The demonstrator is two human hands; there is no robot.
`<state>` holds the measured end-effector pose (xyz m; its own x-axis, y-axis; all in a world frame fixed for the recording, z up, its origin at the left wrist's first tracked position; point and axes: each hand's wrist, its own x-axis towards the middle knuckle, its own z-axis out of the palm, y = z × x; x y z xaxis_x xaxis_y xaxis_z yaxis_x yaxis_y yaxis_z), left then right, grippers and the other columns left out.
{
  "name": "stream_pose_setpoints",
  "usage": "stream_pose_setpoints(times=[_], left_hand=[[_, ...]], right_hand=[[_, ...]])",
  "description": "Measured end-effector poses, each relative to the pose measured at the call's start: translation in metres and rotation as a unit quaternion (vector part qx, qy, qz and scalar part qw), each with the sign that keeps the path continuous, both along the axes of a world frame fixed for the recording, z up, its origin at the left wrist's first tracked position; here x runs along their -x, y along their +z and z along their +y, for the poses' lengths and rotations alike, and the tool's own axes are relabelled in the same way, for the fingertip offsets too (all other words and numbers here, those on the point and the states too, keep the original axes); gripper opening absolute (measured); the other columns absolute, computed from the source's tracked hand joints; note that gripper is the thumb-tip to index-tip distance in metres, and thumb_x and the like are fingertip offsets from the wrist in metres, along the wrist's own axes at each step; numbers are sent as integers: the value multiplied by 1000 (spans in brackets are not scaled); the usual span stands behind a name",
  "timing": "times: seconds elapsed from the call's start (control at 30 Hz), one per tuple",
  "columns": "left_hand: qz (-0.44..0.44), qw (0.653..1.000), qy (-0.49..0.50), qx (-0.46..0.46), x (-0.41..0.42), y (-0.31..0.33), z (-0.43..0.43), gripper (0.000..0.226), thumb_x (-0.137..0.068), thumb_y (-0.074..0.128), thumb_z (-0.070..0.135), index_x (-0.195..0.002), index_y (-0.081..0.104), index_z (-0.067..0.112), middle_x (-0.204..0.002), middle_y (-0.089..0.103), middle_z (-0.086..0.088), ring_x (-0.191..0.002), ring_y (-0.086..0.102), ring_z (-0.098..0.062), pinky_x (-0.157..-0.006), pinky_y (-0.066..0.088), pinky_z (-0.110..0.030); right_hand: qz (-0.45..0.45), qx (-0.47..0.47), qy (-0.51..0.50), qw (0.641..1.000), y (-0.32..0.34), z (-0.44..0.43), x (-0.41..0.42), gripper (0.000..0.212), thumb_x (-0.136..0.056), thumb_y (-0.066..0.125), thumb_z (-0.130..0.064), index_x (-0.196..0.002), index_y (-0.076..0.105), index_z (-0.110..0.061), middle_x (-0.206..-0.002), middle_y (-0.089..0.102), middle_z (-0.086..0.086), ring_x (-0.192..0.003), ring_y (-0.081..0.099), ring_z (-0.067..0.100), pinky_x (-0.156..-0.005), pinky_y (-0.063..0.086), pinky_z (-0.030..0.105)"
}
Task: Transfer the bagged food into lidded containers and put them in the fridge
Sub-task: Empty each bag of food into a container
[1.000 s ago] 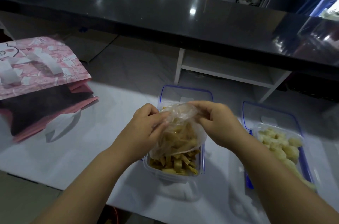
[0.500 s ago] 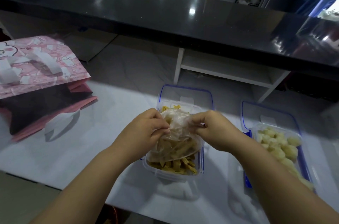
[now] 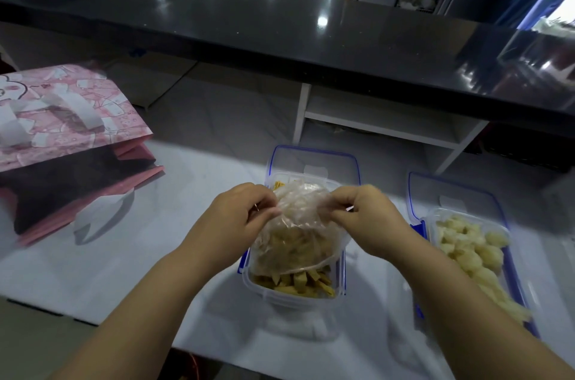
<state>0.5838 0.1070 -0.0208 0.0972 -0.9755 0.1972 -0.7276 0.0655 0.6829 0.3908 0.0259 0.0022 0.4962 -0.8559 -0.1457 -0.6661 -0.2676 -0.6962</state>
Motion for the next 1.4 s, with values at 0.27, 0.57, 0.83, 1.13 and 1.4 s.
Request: stream_pose_setpoints(times=[0.27, 0.57, 0.83, 1.13, 1.4], left_hand=[[45, 998, 37, 20, -5, 21, -5, 12, -83, 66, 30, -78, 57, 23, -64, 58, 11, -62, 53, -1, -57, 43, -10], [15, 1000, 23, -3, -6, 19, -5, 12, -80, 70, 28, -91, 66, 29, -80, 63, 17, -76, 60, 0, -67, 48, -8], [11, 998, 38, 55, -10, 24, -11, 3, -85, 64, 25, -87, 63, 27, -81, 59, 16, -79, 56, 0, -67, 43, -4], [-2, 999, 11, 44, -7, 30, -19, 5, -86, 64, 22, -87, 64, 27, -85, 59, 16, -80, 58, -1, -67, 46, -10], [-3, 992, 43, 118, -4, 23, -14, 6, -84, 66, 17, -89, 69, 21, -82, 60, 18, -86, 56, -1, -70, 45, -6]], right_hand=[[-112, 15, -66, 991, 18, -9, 1, 8, -80, 72, -26, -75, 71, -19, -73, 69, -1, -71, 65, 13, -68, 55, 27], [-100, 11, -45, 994, 16, -12, 0, 10, -76, 76, -11, -78, 69, -19, -73, 68, -4, -68, 64, 7, -66, 54, 21], [-166, 72, -53, 982, 14, -19, 1, 9, -90, 60, -15, -87, 67, -19, -80, 68, 4, -73, 66, 18, -66, 57, 22], [-200, 57, -46, 977, 11, -22, 6, 44, -87, 47, 10, -99, 63, -29, -97, 65, -3, -91, 64, 17, -74, 58, 29], [-215, 115, -76, 967, 3, -12, 18, 36, -88, 52, 5, -91, 67, -26, -86, 68, -4, -81, 66, 14, -71, 59, 29]])
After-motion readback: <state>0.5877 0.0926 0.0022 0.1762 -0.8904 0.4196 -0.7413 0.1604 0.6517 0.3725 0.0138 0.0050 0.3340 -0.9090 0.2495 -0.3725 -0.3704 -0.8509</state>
